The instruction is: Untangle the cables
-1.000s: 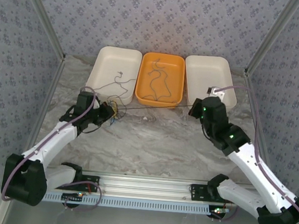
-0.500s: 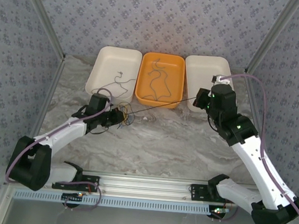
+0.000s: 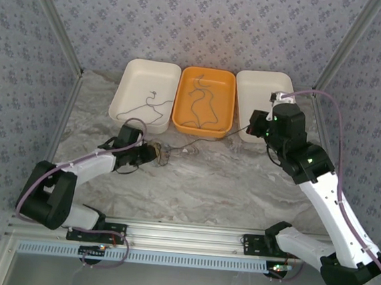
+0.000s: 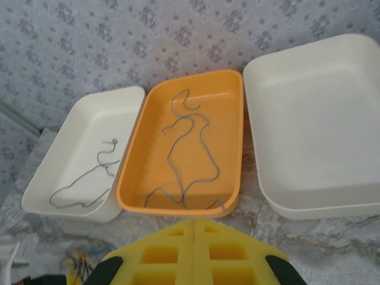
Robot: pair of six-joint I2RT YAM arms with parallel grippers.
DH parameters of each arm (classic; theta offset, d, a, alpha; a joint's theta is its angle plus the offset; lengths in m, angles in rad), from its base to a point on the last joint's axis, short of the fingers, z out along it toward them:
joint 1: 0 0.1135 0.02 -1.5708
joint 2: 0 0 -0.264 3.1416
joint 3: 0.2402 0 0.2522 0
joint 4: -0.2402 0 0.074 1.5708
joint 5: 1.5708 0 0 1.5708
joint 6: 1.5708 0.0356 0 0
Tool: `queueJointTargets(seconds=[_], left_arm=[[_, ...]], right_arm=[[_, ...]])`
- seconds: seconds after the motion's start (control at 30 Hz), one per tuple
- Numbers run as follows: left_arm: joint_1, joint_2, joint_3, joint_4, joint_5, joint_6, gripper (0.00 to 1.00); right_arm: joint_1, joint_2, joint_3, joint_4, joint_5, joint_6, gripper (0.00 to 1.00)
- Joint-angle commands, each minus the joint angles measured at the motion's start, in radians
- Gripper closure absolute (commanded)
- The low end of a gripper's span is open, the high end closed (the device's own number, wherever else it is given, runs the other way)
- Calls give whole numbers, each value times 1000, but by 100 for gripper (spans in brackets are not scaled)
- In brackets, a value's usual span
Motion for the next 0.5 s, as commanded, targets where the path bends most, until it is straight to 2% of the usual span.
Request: queueJointTargets(seconds=[0.0, 0.1, 0.27, 0.37, 0.47], left_arm=[[4, -2, -38, -109, -103, -4, 55], [2, -65, -60, -138, -126, -20, 57], [4, -265, -55, -280, -200, -48, 70], [4, -398, -34, -344, -195, -52, 69], [2, -478, 8, -402, -159, -65, 64]], right_arm=[[3, -19, 51, 62, 50, -18, 100], [22, -10, 49, 66, 43, -13, 100], [52, -6, 31, 70, 47, -10, 100], [58, -15, 26, 68, 56, -12, 100], [62, -31, 32, 65, 63, -14, 100]])
